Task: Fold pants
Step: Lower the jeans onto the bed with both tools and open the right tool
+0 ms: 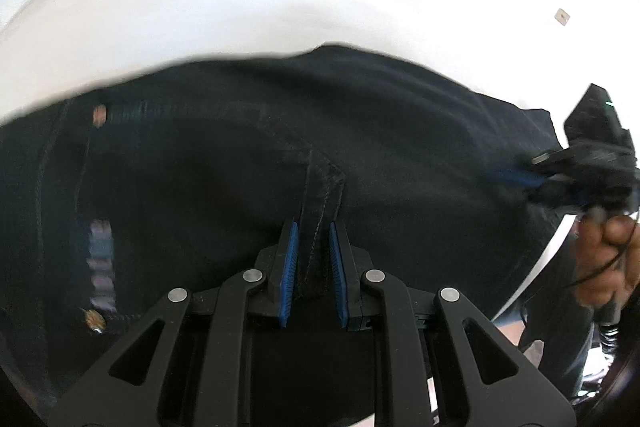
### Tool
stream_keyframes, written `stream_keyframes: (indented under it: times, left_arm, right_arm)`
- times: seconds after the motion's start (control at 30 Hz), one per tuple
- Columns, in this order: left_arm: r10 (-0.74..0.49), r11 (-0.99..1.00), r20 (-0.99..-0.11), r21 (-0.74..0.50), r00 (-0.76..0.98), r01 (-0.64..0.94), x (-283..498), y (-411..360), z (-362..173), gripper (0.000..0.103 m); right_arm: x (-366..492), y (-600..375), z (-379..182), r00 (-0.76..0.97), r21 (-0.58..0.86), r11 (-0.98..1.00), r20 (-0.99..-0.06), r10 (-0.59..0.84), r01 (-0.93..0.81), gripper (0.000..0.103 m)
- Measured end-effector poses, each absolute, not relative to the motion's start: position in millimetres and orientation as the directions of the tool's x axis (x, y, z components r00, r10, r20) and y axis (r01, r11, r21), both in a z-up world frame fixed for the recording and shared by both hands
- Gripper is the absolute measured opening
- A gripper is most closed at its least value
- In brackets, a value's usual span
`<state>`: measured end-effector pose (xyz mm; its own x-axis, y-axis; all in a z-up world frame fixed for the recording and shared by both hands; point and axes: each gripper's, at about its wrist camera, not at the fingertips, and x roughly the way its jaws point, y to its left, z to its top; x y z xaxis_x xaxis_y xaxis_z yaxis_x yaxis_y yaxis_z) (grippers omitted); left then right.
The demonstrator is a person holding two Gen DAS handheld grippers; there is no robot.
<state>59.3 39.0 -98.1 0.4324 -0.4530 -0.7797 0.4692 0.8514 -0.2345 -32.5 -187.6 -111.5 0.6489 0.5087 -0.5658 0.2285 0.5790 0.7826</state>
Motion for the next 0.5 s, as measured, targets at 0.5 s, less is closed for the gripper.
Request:
stream_keyframes:
  times: [0.5]
  left_arm:
    - [-0.542, 0.726, -0.799, -0.290, 0.260, 0.624, 169, -57, -112, 0.012]
  right_arm:
    - [-3, -264, -143, 0.749, 0.840, 0.420, -0.514, 0.418, 0.343, 0.000]
